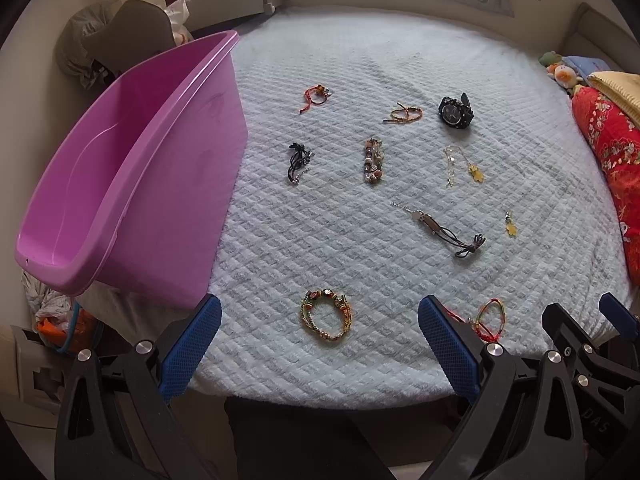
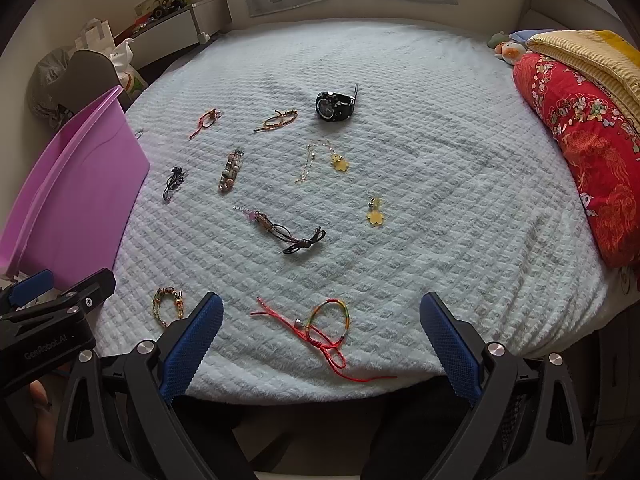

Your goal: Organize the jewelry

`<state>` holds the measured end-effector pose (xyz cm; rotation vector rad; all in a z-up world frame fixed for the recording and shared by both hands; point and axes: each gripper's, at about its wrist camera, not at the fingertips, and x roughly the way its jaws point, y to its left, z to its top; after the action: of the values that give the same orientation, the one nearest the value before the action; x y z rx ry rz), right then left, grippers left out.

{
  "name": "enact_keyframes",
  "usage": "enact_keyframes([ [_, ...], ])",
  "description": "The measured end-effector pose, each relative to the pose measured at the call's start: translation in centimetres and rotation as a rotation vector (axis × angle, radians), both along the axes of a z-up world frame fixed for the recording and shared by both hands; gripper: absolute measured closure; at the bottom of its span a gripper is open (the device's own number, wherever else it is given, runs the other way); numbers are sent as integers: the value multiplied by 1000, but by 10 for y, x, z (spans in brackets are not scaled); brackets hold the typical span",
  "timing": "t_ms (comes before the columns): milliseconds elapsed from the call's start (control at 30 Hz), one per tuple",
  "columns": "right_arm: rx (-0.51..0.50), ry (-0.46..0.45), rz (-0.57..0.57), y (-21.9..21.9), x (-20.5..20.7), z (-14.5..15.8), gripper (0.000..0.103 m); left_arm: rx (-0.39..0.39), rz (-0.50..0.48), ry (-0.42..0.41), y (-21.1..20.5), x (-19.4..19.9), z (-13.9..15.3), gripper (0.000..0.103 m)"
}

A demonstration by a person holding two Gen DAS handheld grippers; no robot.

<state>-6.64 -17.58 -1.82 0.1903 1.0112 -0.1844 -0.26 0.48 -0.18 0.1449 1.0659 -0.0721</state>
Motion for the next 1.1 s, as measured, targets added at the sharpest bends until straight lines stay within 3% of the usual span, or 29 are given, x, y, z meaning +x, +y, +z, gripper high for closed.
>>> enact_keyframes([
  [1100, 2, -11, 2, 1, -2, 2, 9, 18, -12, 0, -8, -5, -1, 6],
])
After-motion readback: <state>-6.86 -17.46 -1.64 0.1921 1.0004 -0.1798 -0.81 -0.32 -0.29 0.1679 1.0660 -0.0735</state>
